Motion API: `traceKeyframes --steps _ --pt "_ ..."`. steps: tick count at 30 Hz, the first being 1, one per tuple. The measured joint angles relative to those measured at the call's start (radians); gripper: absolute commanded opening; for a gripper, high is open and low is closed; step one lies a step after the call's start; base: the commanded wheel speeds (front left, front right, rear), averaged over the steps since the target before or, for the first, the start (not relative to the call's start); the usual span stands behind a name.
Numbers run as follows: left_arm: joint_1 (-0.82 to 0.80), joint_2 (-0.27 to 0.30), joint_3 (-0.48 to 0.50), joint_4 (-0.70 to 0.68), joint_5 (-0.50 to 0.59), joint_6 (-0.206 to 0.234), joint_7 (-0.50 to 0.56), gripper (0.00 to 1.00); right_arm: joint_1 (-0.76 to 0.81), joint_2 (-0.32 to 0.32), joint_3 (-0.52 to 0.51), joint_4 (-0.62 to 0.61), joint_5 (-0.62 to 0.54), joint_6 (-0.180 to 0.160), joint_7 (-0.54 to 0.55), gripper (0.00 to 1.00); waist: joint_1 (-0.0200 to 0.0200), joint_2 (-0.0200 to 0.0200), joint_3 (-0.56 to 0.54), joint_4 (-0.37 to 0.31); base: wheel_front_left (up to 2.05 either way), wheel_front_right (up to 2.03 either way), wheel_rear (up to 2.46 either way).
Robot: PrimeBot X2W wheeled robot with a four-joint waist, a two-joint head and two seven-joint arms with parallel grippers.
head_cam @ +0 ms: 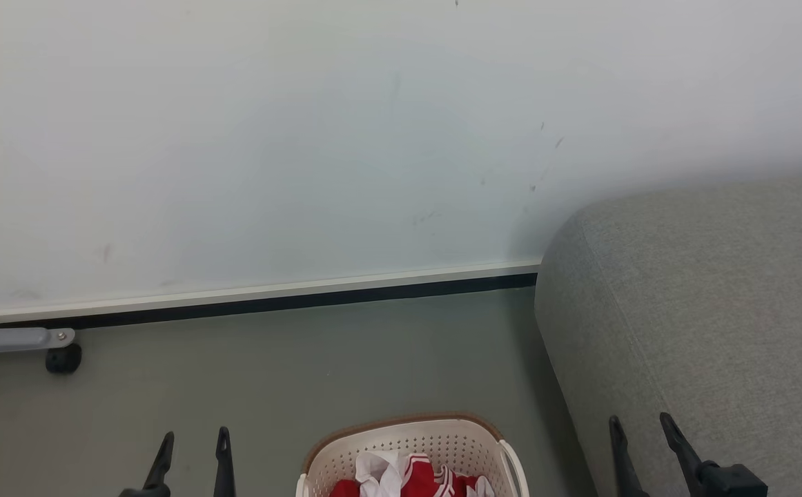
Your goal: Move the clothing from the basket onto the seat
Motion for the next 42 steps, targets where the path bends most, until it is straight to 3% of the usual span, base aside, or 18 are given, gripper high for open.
traceKeyframes --steps 5,42 --pt "0.002 0.001 0.000 0.008 0.051 0.008 -0.017 1.00 0.002 -0.002 0.014 -0.002 -0.058 -0.007 -0.017 1.00 0.0000 0.0000 -0.003 -0.003 0.00 0.00 0.00" --pt "0.003 -0.001 0.017 0.020 0.057 -0.001 -0.017 1.00 0.017 0.000 -0.005 -0.020 -0.062 -0.007 -0.017 1.00 0.0000 0.0000 0.035 -0.004 0.00 0.00 0.00"
